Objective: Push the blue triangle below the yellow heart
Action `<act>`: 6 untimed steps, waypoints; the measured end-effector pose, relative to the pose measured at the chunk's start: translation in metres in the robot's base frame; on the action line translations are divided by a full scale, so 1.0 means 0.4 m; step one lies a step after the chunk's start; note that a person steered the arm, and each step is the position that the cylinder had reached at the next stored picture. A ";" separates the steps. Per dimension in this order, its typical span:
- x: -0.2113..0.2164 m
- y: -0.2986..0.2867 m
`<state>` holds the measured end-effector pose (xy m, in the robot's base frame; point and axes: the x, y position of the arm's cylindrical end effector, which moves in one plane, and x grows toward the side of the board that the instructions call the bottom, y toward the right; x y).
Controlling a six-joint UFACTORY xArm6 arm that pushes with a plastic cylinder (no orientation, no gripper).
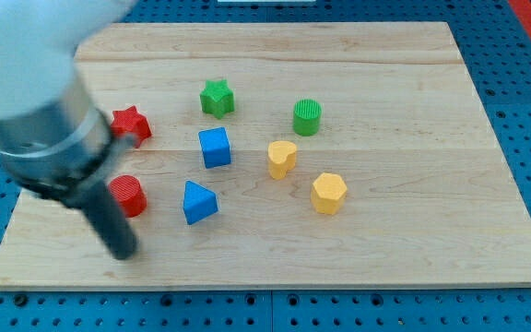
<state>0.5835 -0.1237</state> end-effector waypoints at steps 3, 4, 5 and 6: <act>-0.043 0.177; -0.095 0.079; -0.068 0.026; -0.141 -0.037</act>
